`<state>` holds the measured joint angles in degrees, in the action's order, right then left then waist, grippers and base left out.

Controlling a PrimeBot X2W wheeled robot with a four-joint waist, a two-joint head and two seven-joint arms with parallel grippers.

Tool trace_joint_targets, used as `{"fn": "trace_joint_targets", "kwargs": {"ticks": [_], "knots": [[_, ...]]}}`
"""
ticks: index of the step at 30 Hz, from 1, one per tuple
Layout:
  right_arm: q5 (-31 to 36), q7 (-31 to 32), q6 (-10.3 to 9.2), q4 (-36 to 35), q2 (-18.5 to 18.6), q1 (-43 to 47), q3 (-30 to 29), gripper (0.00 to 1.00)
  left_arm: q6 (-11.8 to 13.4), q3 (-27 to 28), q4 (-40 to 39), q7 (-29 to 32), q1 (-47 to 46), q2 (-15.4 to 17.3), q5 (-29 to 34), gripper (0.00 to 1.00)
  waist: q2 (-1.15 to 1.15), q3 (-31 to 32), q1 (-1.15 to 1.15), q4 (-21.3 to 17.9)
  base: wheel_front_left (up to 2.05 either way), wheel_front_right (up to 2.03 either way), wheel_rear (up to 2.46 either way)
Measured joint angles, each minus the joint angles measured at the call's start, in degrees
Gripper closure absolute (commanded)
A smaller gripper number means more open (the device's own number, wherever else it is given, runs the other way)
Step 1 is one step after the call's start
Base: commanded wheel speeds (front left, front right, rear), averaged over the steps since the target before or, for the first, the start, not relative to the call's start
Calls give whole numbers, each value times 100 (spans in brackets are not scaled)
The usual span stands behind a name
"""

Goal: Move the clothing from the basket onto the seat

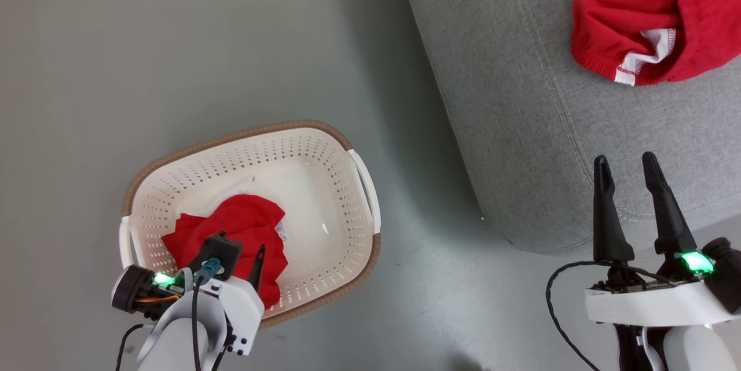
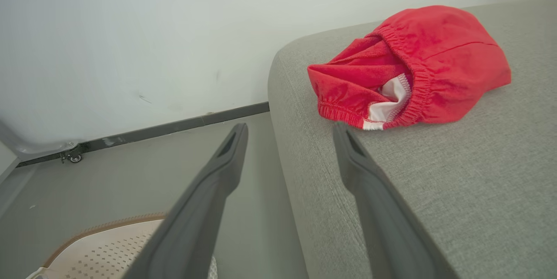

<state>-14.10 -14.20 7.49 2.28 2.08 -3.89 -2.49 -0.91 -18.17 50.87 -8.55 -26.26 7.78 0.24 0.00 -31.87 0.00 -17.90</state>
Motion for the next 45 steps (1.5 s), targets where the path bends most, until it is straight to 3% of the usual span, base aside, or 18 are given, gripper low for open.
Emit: {"fn": "trace_joint_targets", "kwargs": {"ticks": [14,28,35,42,43,44,45], "knots": [[-36,0,0,-16,-1,-353,140,0,377,250,444,250,-302,199,-9,0,0,-556,0,-230,0,0,0],[-78,-1,0,-12,0,-712,272,0,976,478,623,298,-717,283,-55,0,0,-993,0,-285,0,0,0],[-170,-3,0,14,1,-928,280,0,1157,525,770,364,-794,272,-62,0,0,-1094,0,-269,0,0,0],[-212,-8,0,127,1,-935,302,0,1168,536,1023,575,-805,242,-63,0,0,-1115,0,-275,0,0,0],[-216,-8,0,144,1,-936,309,0,1166,532,1056,613,-805,233,-65,1,0,-1113,0,-279,0,0,0],[-234,-8,0,147,1,-937,311,0,1165,530,1071,628,-805,224,-73,14,0,-1111,0,-282,0,0,0],[-264,-8,0,149,1,-939,310,0,1143,513,1078,646,-805,213,-73,40,0,-1109,0,-285,0,0,0]]}}
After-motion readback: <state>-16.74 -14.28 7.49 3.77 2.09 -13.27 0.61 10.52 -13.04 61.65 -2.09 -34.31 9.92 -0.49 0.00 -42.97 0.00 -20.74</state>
